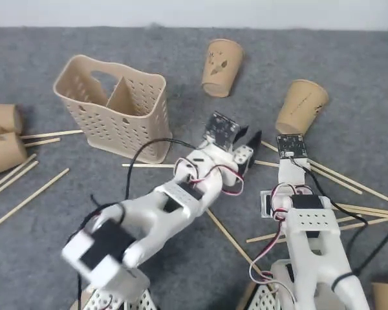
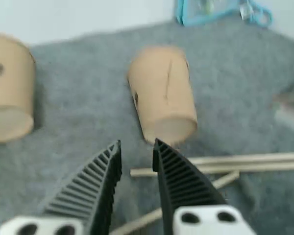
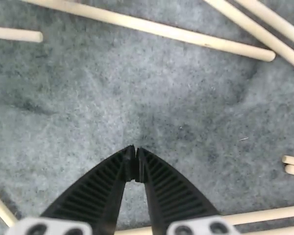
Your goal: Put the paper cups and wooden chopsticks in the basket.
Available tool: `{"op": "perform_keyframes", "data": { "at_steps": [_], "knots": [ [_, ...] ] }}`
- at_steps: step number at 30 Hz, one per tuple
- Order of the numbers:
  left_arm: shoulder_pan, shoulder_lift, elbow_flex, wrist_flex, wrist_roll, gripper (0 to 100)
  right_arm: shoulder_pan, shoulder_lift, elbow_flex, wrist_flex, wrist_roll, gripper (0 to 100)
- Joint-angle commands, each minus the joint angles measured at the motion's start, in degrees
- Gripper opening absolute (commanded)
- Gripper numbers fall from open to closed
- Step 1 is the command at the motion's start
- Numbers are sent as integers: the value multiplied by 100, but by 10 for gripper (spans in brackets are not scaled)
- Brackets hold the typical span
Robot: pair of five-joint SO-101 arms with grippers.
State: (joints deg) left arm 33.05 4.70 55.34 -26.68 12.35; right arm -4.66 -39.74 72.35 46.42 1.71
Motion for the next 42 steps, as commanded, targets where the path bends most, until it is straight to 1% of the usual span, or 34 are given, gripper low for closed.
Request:
{"op": "perform_keyframes", "data": {
  "at_steps": [1,5,17,21,25,29,34,37,40,41,42],
  "knots": [
    [-9,334,-259,-598,88,100,-84,-189,-53,31,299,9],
    [-18,352,-259,-598,88,100,-356,-189,-44,31,378,9],
    [26,404,-505,-580,88,100,-391,-189,-26,31,378,9],
    [-18,343,-418,-703,70,100,-321,-189,-26,31,369,9],
    [18,316,-189,-932,79,100,-462,-189,-26,31,387,9],
    [-9,-193,31,-923,97,100,-497,-136,-18,31,404,9],
    [141,-343,145,-914,466,100,-418,-127,-18,31,404,9],
    [105,-220,40,-897,484,100,-13,-127,0,92,396,9],
    [-114,-114,-31,-897,492,100,1174,-171,158,31,422,9],
    [-149,-97,-75,-897,492,100,1560,-127,220,4,519,9],
    [-176,-97,-92,-897,492,100,1886,-119,334,-57,782,9]
  ]
}}
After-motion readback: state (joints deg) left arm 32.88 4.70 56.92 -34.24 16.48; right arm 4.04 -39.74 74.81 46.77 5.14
